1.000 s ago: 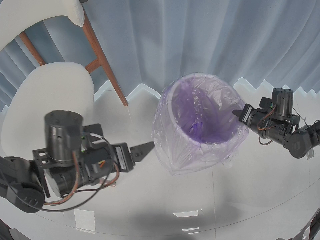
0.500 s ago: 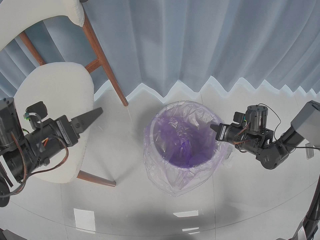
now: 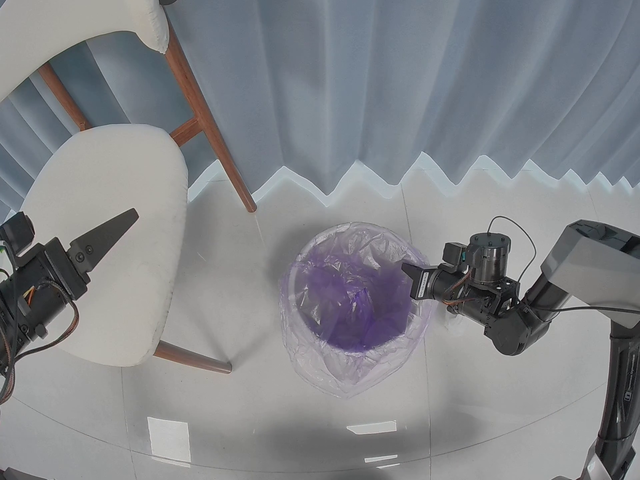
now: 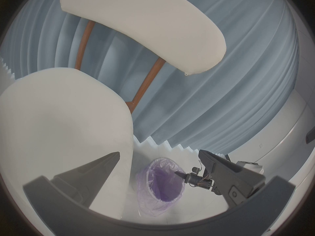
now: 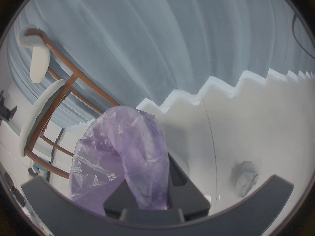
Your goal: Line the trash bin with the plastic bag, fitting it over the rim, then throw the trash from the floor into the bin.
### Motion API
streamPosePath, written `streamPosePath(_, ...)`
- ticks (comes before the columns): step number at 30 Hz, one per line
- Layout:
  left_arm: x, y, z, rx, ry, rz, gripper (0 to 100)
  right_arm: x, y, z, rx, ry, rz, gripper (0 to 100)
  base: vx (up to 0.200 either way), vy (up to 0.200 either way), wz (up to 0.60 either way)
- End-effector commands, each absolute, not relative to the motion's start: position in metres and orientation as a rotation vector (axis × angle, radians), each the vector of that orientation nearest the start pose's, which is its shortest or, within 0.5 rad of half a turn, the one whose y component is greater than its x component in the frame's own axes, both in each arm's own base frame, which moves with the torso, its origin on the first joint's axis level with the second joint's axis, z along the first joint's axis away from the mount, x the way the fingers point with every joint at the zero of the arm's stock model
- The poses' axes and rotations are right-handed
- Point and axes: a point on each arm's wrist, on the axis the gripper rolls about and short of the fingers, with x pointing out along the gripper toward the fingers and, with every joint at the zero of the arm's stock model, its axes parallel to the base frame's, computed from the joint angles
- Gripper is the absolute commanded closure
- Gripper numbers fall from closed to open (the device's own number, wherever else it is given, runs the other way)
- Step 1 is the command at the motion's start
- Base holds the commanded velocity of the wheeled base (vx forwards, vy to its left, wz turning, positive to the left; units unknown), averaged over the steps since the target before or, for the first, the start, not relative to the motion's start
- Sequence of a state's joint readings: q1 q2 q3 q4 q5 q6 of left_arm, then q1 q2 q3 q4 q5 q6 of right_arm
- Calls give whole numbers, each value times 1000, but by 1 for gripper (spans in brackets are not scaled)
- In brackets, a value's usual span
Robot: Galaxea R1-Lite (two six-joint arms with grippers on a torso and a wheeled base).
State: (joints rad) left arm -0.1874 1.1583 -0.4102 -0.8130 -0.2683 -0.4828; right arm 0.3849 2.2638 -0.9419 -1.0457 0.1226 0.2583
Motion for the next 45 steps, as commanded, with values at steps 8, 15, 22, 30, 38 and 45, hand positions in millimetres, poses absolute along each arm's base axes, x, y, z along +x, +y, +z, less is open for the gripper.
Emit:
streamPosePath(8, 151, -32, 219, -467, 23, -450, 0, 388, 157, 17, 159, 290, 471, 100, 0, 0, 0)
streamPosePath(15, 151, -30, 219, -467, 21, -434, 0, 391, 158, 10, 161, 275, 472, 100, 0, 0, 0)
streamPosePath(22, 151, -29, 218, -465, 21, -431, 0, 392, 159, 2, 160, 258, 476, 100, 0, 0, 0)
streamPosePath(30, 153, -37, 219, -465, 39, -483, 0, 392, 158, 19, 173, 182, 483, 0, 0, 0, 0)
streamPosePath(38, 182, -70, 213, -377, 130, -610, 0, 357, 146, 47, 178, 178, 528, 0, 0, 0, 0)
streamPosePath(45, 219, -122, 190, -289, 274, -740, 0, 330, 136, 42, 179, 229, 587, 0, 0, 0, 0)
